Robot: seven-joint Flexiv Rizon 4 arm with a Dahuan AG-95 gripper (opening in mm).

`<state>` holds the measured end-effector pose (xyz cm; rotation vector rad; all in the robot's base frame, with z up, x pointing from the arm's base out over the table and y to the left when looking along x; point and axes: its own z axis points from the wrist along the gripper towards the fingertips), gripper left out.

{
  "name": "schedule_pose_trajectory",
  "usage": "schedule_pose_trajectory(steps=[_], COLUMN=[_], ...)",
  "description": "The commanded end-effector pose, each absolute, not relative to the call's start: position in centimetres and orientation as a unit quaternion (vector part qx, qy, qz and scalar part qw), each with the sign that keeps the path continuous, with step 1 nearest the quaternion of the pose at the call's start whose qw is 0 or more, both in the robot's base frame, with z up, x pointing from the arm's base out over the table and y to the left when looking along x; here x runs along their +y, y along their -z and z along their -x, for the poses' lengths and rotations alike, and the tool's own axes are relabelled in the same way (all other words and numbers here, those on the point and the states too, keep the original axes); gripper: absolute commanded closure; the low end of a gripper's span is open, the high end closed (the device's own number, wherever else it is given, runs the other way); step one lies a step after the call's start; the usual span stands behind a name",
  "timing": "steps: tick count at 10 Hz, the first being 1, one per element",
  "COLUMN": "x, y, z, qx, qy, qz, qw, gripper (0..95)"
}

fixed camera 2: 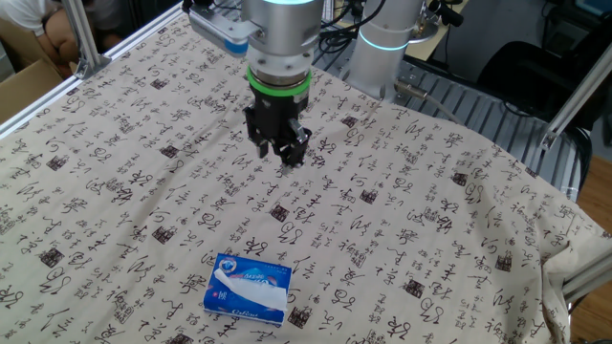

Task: Pull out a napkin

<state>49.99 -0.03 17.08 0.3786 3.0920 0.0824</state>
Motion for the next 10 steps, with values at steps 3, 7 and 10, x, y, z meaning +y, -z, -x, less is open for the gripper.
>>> schedule_pose_trajectory(steps=[3,7,10], x=[0.0,-0.01,-0.03], y=[-16.99,-16.98,-16.9], z=[-50.01,-50.03,-50.18], qx=[0.983,0.983,0.983], qy=[-0.04,-0.036,-0.036], qz=[-0.179,-0.18,-0.182], qw=[0.018,0.018,0.017], gripper=[95.0,95.0,95.0])
